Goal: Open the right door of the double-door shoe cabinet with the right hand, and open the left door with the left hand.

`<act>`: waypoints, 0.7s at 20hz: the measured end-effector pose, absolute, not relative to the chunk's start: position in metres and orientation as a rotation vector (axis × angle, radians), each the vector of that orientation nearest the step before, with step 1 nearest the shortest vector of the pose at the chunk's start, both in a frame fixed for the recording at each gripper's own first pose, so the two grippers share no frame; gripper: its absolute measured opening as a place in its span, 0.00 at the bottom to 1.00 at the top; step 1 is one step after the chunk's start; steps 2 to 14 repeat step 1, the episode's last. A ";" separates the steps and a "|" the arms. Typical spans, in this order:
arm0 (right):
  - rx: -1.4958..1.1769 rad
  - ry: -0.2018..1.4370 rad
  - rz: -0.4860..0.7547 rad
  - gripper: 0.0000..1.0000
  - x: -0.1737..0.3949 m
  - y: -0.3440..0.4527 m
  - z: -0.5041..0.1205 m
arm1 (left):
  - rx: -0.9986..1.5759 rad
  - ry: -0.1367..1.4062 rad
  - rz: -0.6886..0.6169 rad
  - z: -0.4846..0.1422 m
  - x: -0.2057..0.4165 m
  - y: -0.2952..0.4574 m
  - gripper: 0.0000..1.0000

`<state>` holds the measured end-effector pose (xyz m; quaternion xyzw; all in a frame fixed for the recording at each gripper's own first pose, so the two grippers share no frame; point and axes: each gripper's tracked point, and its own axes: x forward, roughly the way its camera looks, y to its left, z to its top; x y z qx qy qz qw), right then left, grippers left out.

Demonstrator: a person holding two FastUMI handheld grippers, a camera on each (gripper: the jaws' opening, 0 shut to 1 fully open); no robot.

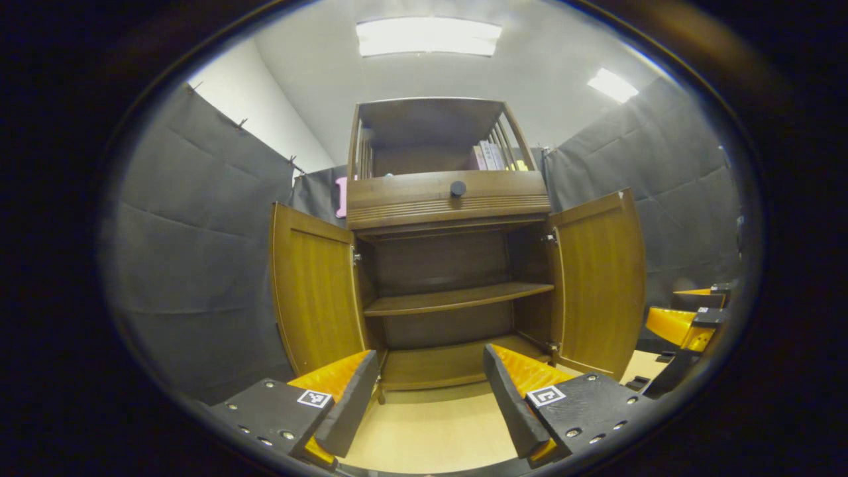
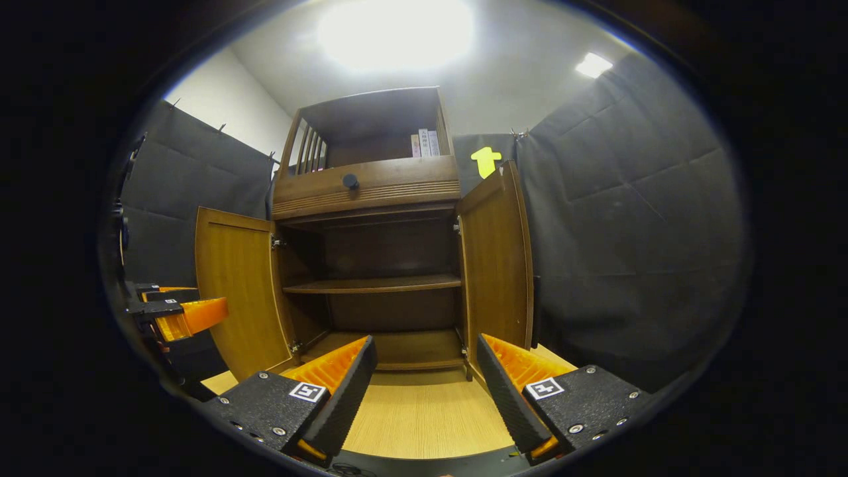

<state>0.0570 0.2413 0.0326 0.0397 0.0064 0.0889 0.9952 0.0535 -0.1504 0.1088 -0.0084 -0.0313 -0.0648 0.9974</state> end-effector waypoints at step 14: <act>0.082 0.011 0.180 0.94 0.057 0.243 0.034 | -0.017 -0.067 -0.130 0.110 0.053 -0.151 0.96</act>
